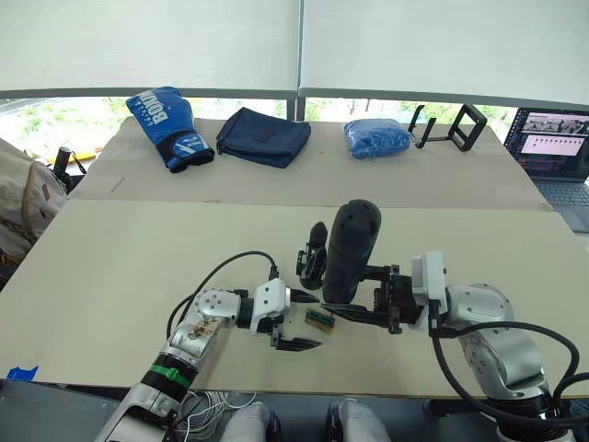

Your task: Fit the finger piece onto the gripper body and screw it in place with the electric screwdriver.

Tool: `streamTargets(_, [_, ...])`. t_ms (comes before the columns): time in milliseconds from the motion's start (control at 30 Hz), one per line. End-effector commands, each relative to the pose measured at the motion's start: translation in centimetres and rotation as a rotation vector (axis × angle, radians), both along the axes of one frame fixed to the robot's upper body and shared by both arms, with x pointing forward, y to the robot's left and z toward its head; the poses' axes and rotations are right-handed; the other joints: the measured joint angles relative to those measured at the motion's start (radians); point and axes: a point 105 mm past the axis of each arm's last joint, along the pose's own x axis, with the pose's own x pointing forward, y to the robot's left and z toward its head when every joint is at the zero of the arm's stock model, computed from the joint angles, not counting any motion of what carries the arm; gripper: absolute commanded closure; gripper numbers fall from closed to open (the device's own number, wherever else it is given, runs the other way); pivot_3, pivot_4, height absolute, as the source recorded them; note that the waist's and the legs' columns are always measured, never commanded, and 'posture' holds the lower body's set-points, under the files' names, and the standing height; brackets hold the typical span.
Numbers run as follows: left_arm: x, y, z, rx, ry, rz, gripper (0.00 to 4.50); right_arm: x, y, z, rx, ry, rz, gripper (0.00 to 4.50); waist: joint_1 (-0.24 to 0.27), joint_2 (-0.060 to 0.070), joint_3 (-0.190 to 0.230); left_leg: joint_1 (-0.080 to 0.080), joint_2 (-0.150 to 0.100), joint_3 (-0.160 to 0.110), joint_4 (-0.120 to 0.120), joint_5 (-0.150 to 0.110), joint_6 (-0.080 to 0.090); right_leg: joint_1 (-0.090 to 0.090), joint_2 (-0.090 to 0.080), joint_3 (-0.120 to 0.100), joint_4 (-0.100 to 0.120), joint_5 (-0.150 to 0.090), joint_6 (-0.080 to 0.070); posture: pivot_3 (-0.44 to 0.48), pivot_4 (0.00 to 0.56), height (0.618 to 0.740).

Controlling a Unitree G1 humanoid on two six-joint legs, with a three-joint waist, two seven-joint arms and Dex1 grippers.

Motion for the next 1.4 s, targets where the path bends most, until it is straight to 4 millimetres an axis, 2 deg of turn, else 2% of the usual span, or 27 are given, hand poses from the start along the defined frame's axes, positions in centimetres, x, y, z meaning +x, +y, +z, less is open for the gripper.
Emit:
streamTargets(33, [-0.92, -0.59, -1.1, 0.021, 0.045, -0.024, 0.0, -0.5, 0.13, 1.0, 0.031, -0.066, 0.019, 2.53, 0.0, 0.0, 0.0, 0.0, 0.0, 0.0, 0.0, 0.0, 0.0, 0.0, 0.0, 0.0, 0.0, 0.0, 0.0, 0.0, 0.15, 0.74])
streamTargets(1400, [-1.35, -0.58, -1.31, 0.027, 0.067, -0.025, 0.0, -0.45, -0.13, 0.35, 0.014, -0.05, 0.013, 2.53, -0.003, 0.0, 0.0, 0.0, 0.0, 0.0, 0.0, 0.0, 0.0, 0.0, 0.0, 0.0, 0.0, 0.0, 0.0, 0.0, 0.15, 0.74])
